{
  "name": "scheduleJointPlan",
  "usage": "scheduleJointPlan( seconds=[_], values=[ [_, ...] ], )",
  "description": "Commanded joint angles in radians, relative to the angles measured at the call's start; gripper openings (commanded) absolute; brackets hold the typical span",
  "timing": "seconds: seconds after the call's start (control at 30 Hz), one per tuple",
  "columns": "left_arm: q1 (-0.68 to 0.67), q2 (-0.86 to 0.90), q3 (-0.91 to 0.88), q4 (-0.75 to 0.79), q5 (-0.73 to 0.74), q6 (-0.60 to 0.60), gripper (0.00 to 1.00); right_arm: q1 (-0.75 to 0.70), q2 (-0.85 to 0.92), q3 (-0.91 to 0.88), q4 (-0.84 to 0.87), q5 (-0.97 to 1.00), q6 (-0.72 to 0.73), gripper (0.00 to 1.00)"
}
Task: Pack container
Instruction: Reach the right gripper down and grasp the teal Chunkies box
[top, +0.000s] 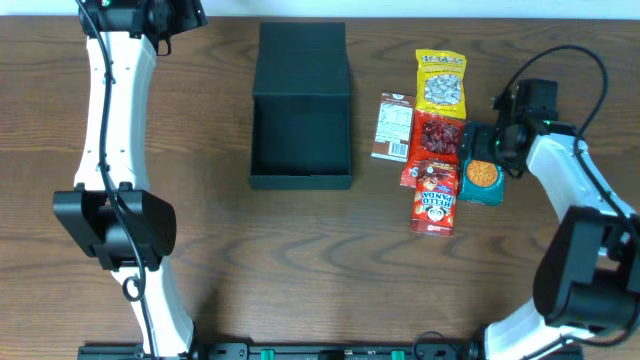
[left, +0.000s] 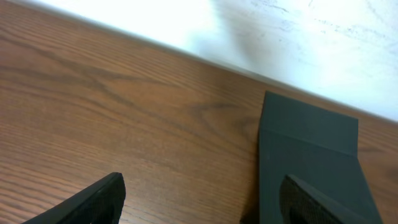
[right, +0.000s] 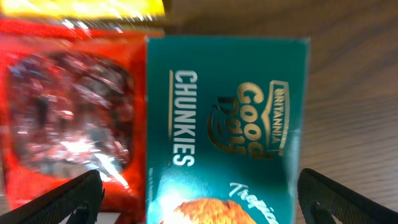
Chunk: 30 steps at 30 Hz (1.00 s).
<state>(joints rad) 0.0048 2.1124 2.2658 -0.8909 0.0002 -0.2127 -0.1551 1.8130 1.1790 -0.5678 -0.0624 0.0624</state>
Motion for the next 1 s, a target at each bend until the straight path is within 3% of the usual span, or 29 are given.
scheduleJointPlan(
  seconds=[0.0,0.97],
  values=[
    [0.002,0.027,-0.008,-0.001,-0.011,0.003,0.8,-0.013,0.034,0.017,-0.001,0.016,-0.019,0.99],
    [0.002,0.027,-0.008,-0.014,-0.01,0.003,0.8,-0.043,0.044,0.05,-0.053,0.089,0.056,0.99]
  ],
)
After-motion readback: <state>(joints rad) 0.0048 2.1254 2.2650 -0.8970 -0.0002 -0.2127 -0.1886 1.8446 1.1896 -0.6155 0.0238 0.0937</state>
